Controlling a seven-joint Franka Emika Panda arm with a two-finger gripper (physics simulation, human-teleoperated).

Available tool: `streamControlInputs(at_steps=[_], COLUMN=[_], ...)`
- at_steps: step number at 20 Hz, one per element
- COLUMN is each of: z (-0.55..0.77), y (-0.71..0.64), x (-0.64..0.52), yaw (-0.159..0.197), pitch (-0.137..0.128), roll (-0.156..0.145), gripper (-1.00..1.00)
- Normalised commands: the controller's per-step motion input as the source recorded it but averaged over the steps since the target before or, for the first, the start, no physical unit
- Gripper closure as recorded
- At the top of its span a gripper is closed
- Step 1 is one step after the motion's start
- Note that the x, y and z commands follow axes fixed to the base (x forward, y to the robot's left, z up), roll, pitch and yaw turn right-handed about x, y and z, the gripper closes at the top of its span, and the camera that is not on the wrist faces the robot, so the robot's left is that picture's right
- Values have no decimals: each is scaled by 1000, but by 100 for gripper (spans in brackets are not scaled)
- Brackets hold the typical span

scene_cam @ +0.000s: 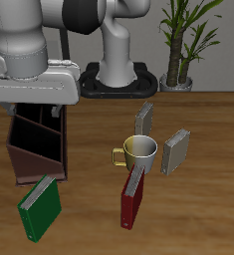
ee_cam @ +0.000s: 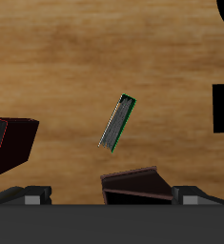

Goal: Place the green book into the right desk caddy's right compartment

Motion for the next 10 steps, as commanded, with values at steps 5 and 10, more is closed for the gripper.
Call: streamControlInputs(at_steps=[5, 10], z=[-102, -86], y=[-165, -98], x=[241, 151], yaw=[16, 15], pitch=[-13, -23], roll=[21, 1], gripper=[-100, -100])
